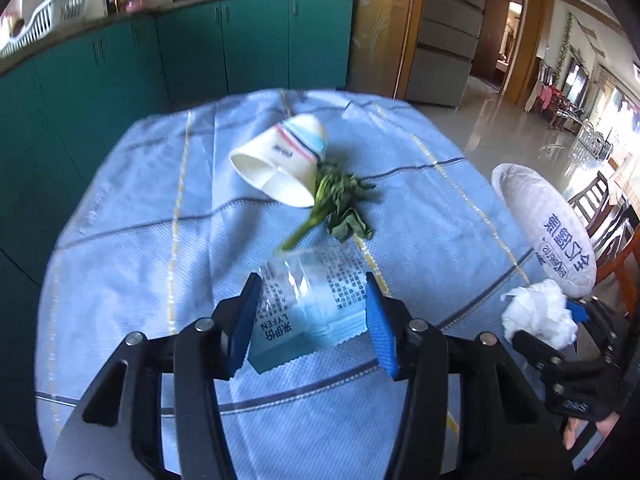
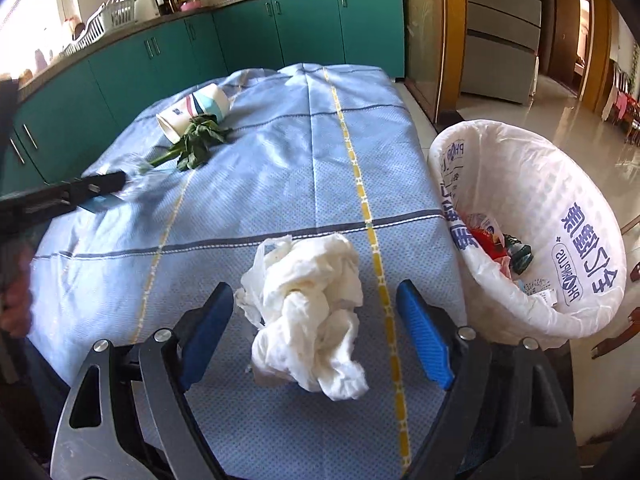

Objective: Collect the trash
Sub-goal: 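Carry the tissue over the wastebasket with the right gripper while the left holds the packet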

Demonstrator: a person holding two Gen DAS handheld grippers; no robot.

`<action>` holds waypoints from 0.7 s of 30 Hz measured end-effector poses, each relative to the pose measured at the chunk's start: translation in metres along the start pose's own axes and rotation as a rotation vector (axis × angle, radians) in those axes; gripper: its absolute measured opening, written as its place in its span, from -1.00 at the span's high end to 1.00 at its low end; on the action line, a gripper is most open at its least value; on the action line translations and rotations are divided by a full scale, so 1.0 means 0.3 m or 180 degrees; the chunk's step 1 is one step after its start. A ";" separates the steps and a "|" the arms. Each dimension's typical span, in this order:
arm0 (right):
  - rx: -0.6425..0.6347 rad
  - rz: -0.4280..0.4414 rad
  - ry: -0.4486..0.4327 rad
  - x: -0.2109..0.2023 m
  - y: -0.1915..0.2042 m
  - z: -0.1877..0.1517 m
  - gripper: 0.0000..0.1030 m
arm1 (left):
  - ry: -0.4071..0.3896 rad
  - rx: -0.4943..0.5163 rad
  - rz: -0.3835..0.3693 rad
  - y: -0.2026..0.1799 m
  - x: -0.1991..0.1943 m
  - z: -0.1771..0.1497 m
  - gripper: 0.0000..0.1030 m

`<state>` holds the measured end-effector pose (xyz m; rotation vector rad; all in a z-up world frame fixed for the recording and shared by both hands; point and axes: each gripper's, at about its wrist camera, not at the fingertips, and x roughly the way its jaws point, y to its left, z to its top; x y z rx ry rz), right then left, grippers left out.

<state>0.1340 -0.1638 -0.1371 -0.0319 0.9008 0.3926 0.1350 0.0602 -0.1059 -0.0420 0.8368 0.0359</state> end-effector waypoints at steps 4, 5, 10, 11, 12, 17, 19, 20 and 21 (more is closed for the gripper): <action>-0.0021 0.0010 -0.0001 0.008 0.014 0.000 -0.23 | -0.0169 0.0119 0.0065 -0.015 -0.069 0.000 0.00; -0.0025 0.0029 0.0002 0.006 0.017 0.000 -0.12 | -0.0195 0.0132 0.0060 -0.019 -0.080 -0.001 0.00; 0.0054 0.0121 -0.0050 -0.016 0.007 0.007 0.15 | -0.0275 0.0162 0.0007 -0.030 -0.125 0.008 0.00; 0.0069 0.0133 -0.0075 -0.026 0.005 0.008 0.15 | -0.0279 0.0163 -0.0004 -0.031 -0.129 0.006 0.00; 0.0079 0.0140 -0.0095 -0.034 0.004 0.011 0.16 | -0.0279 0.0163 -0.0014 -0.032 -0.129 0.006 0.00; 0.0024 0.0139 -0.0192 -0.075 0.009 0.024 0.15 | -0.0291 0.0211 -0.0009 -0.052 -0.137 0.005 0.00; 0.0012 0.0152 -0.0207 -0.080 0.012 0.029 0.15 | -0.0342 0.0254 0.0025 -0.064 -0.153 0.004 0.00; 0.0001 0.0167 -0.0219 -0.085 0.016 0.033 0.15 | -0.0371 0.0272 0.0039 -0.068 -0.161 0.003 0.00; -0.0008 0.0177 -0.0228 -0.088 0.019 0.037 0.15 | -0.0404 0.0296 0.0046 -0.072 -0.170 0.002 0.00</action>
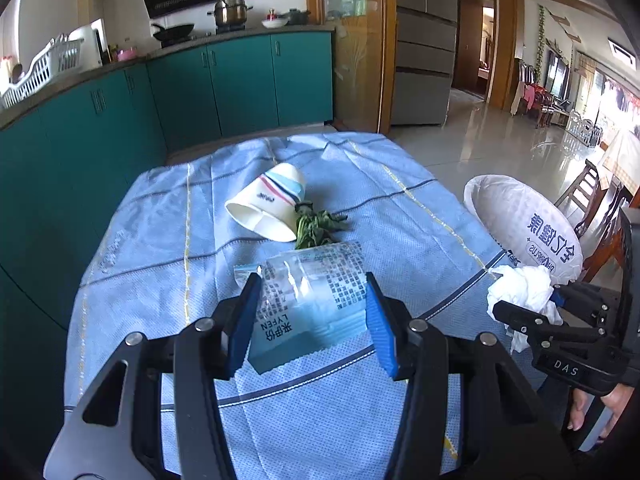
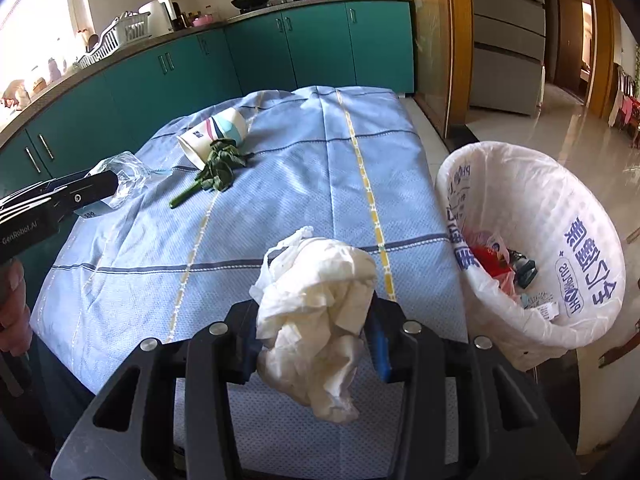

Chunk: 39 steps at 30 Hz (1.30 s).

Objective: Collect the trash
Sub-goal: 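Carry the tissue over the wastebasket with the right gripper while the left holds the packet, then open the right gripper over the basket while the left carries the packet there and releases it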

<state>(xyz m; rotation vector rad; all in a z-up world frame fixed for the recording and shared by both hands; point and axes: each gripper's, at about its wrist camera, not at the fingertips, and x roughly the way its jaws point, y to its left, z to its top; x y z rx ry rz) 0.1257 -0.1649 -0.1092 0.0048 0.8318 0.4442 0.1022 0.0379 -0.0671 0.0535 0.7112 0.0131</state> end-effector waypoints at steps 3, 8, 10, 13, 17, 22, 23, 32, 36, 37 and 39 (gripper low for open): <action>-0.0038 0.0023 -0.0046 -0.014 0.015 0.012 0.15 | -0.0080 0.0065 -0.0017 -0.012 -0.024 0.004 0.00; -0.0081 0.0033 -0.0117 -0.043 0.031 0.022 0.15 | -0.0162 0.0100 -0.0018 -0.021 -0.051 0.011 0.00; -0.0078 0.0030 -0.0135 -0.050 0.030 0.024 0.15 | -0.0204 0.0128 0.0001 -0.028 -0.062 0.013 0.00; -0.0067 0.0010 -0.0137 -0.052 0.023 0.026 0.15 | -0.0224 0.0145 -0.0008 -0.030 -0.065 0.013 0.00; -0.0044 -0.0001 -0.0179 -0.063 0.005 0.034 0.15 | -0.0231 0.0150 -0.0009 -0.033 -0.063 0.013 0.00; 0.0031 -0.0160 -0.0334 -0.109 -0.078 0.078 0.15 | -0.0252 0.0124 -0.0116 -0.047 -0.032 0.029 0.00; 0.0080 -0.0195 -0.0376 -0.122 -0.109 0.091 0.15 | -0.0213 0.0099 -0.0131 -0.052 -0.014 0.034 0.00; 0.0541 -0.0541 -0.0553 -0.186 -0.387 0.127 0.15 | -0.0059 0.0201 -0.0499 -0.210 0.112 0.106 0.00; 0.0775 -0.0656 -0.0429 -0.143 -0.528 0.120 0.15 | -0.0001 0.0332 -0.0738 -0.339 0.180 0.155 0.00; 0.0791 -0.0682 -0.0415 -0.134 -0.545 0.119 0.15 | 0.0022 0.0363 -0.0784 -0.373 0.199 0.165 -0.01; 0.0827 -0.0774 -0.0382 -0.115 -0.588 0.114 0.10 | 0.0086 0.0407 -0.0897 -0.450 0.247 0.189 -0.01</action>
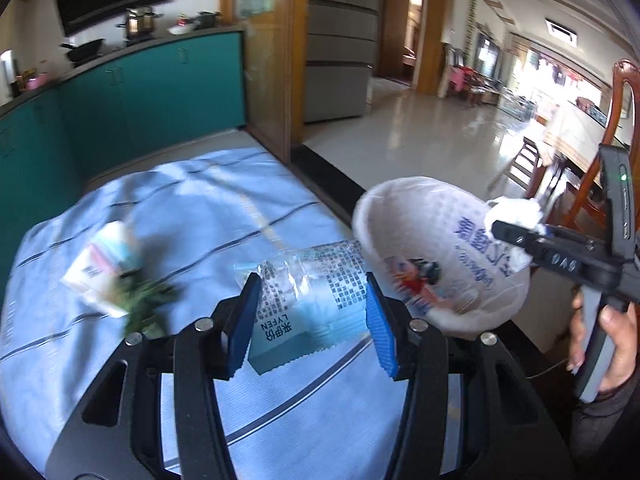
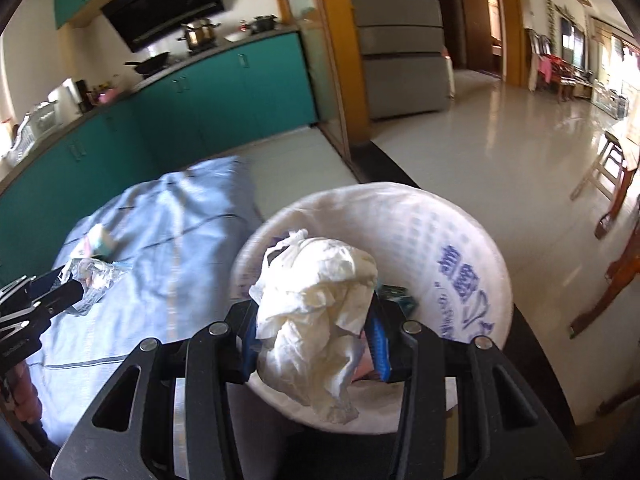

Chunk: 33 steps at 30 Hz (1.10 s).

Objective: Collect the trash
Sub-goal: 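Open the right gripper over the basket while the left carries the packet there and releases it, then grasp the green leafy vegetables with the right gripper while the left approaches the white paper cup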

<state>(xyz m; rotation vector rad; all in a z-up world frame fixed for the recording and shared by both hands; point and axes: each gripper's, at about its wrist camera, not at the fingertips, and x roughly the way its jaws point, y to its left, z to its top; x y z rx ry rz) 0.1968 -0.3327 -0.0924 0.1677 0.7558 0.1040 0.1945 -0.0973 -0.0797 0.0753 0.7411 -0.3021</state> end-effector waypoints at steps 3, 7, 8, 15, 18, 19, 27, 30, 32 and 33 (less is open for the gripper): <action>0.0082 -0.0083 -0.0038 0.009 -0.046 -0.002 -0.06 | 0.0116 0.0079 -0.0163 -0.087 0.103 0.047 -0.01; 0.0151 -0.0231 -0.0170 -0.019 -0.090 -0.018 -0.44 | 0.0200 0.0222 -0.0261 -0.198 0.217 0.086 -0.01; 0.0153 -0.0265 -0.0178 -0.027 -0.100 -0.027 -0.47 | 0.0209 0.0264 -0.0295 -0.229 0.246 0.093 -0.05; 0.0227 -0.0368 -0.0093 -0.031 -0.152 -0.086 -0.53 | 0.0178 0.0435 -0.0381 -0.300 0.321 0.079 -0.76; 0.0223 -0.0339 -0.0026 -0.009 -0.144 -0.095 -0.56 | 0.0180 0.0388 -0.0199 -0.255 0.311 0.071 -0.76; 0.0217 -0.0325 -0.0008 0.000 -0.137 -0.095 -0.56 | 0.0150 0.0360 -0.0094 -0.228 0.298 0.069 -0.76; 0.0103 -0.0140 0.0109 0.058 -0.025 -0.096 -0.57 | -0.0037 0.0123 0.0569 -0.019 0.162 0.041 -0.82; 0.0006 -0.0051 0.0163 0.079 0.046 -0.089 -0.59 | -0.0059 0.0050 0.0813 0.093 0.095 0.002 -0.82; -0.0077 0.0072 0.0204 0.097 0.121 -0.080 -0.60 | -0.0031 -0.0115 0.1020 0.214 0.038 -0.049 -0.82; -0.0112 0.0133 0.0222 0.105 0.153 -0.076 -0.60 | 0.0000 -0.0192 0.1094 0.265 0.014 -0.072 -0.82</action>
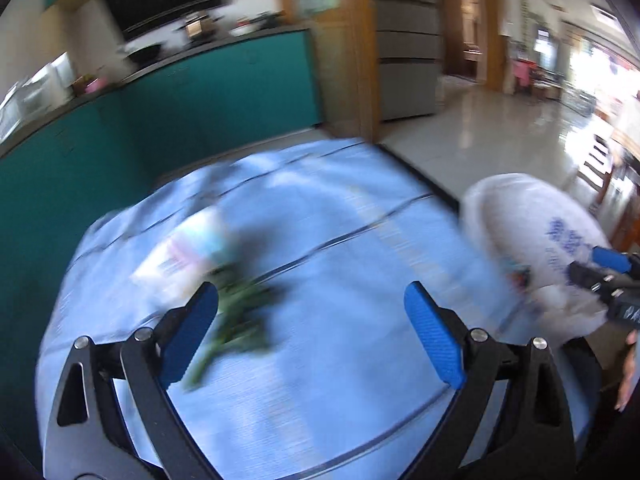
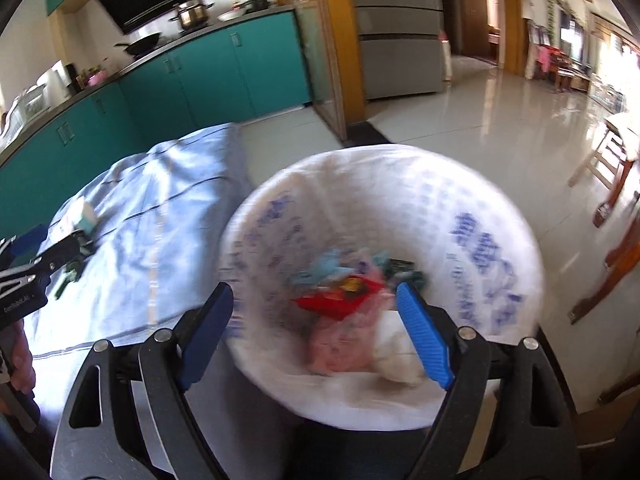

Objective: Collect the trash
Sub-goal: 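Grasp the green leafy vegetables with the right gripper while the left approaches the white paper cup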

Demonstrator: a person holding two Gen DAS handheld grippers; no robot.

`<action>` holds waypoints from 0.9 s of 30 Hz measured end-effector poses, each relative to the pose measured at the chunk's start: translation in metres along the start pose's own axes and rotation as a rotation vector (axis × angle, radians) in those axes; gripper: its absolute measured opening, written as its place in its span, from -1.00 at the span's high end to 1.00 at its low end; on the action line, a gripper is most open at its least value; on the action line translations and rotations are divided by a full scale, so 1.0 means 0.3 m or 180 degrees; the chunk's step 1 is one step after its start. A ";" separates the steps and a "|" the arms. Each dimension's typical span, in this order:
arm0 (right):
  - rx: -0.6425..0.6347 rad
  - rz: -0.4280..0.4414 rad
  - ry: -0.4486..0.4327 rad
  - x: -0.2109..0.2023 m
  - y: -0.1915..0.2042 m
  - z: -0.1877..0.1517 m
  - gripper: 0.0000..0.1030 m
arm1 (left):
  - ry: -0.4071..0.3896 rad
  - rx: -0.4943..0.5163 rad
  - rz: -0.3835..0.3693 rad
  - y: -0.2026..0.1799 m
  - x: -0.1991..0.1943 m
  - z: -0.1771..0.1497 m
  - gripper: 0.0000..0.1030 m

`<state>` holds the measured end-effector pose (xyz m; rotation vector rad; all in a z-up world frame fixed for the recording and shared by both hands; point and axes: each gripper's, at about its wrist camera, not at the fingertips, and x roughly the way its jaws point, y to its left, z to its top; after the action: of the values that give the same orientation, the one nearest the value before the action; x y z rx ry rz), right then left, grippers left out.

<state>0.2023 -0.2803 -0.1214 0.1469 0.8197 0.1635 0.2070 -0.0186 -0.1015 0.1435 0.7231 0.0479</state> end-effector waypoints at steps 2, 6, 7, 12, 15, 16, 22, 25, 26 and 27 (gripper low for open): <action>-0.0134 0.0187 0.0052 0.030 0.100 0.015 -0.64 | 0.0120 -0.0191 0.0210 0.145 -0.013 -0.050 -0.82; -0.0469 0.0642 0.0194 0.109 0.356 0.052 -0.66 | 0.0317 -0.0519 0.0610 0.398 -0.069 -0.175 -0.82; -0.0565 0.0815 0.0218 0.128 0.442 0.064 -0.66 | 0.0354 -0.0565 0.0658 0.436 -0.081 -0.202 -0.82; -0.1035 0.1187 0.0376 0.251 0.771 0.084 -0.66 | 0.0522 -0.0776 0.0853 0.613 -0.134 -0.325 -0.82; -0.1184 0.1101 0.0588 0.362 0.909 0.076 -0.66 | 0.0523 -0.0894 0.0857 0.665 -0.148 -0.354 -0.82; -0.1201 0.1052 0.0622 0.388 0.935 0.072 -0.66 | 0.0507 -0.0926 0.0837 0.678 -0.154 -0.358 -0.82; -0.1400 0.0956 0.0573 0.385 0.978 0.059 0.38 | 0.0393 -0.0959 0.0703 0.691 -0.147 -0.342 -0.82; -0.1394 0.0991 0.0592 0.334 0.938 0.052 0.57 | 0.0302 -0.0952 0.0551 0.677 -0.123 -0.289 -0.82; -0.1404 0.0956 0.0543 0.315 0.927 0.045 0.57 | 0.0252 -0.0936 0.0457 0.663 -0.114 -0.255 -0.82; -0.1395 0.0932 0.0495 0.289 0.909 0.045 0.57 | 0.0217 -0.0930 0.0376 0.649 -0.114 -0.231 -0.82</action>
<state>0.2465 0.0027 -0.1215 -0.1625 0.8956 0.6308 0.1366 0.1786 -0.1016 -0.0954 0.7670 0.2708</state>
